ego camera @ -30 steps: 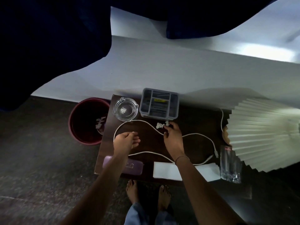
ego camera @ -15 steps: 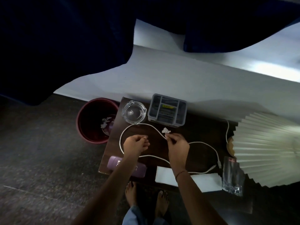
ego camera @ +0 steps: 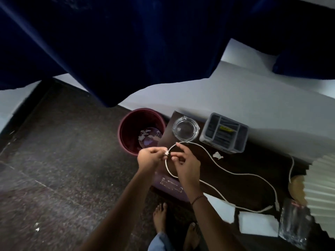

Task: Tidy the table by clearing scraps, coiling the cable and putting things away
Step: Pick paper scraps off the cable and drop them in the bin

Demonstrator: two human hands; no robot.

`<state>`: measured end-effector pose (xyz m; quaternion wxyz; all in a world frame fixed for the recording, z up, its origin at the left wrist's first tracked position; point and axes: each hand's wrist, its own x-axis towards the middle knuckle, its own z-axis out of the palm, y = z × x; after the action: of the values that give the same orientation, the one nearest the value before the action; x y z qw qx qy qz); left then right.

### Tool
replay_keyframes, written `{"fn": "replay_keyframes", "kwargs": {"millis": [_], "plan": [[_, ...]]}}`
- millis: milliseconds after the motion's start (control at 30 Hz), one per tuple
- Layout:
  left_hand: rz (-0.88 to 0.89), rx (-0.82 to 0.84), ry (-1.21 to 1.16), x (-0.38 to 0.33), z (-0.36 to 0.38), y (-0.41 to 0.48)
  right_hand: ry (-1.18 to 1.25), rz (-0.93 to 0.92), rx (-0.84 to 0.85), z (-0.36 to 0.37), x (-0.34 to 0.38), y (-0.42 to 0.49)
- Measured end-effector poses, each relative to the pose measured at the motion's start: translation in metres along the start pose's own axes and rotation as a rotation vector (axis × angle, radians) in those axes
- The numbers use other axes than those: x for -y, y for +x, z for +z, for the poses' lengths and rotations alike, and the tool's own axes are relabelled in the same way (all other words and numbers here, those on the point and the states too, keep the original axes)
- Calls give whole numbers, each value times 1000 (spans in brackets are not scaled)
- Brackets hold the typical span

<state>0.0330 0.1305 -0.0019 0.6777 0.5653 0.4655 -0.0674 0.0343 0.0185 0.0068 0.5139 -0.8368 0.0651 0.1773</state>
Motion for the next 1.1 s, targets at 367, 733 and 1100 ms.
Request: {"fn": "replay_keyframes", "kwargs": {"millis": [367,733,1100], "plan": [[-159,-208,-97,-21,-58,52,-69,76,-14,8,-4,10],[-100,-44,81,21,0,16,-524,27,-143,-63,-60,17],[-94,72,196,29,39,13,-573,176,50,-83,-87,40]]}}
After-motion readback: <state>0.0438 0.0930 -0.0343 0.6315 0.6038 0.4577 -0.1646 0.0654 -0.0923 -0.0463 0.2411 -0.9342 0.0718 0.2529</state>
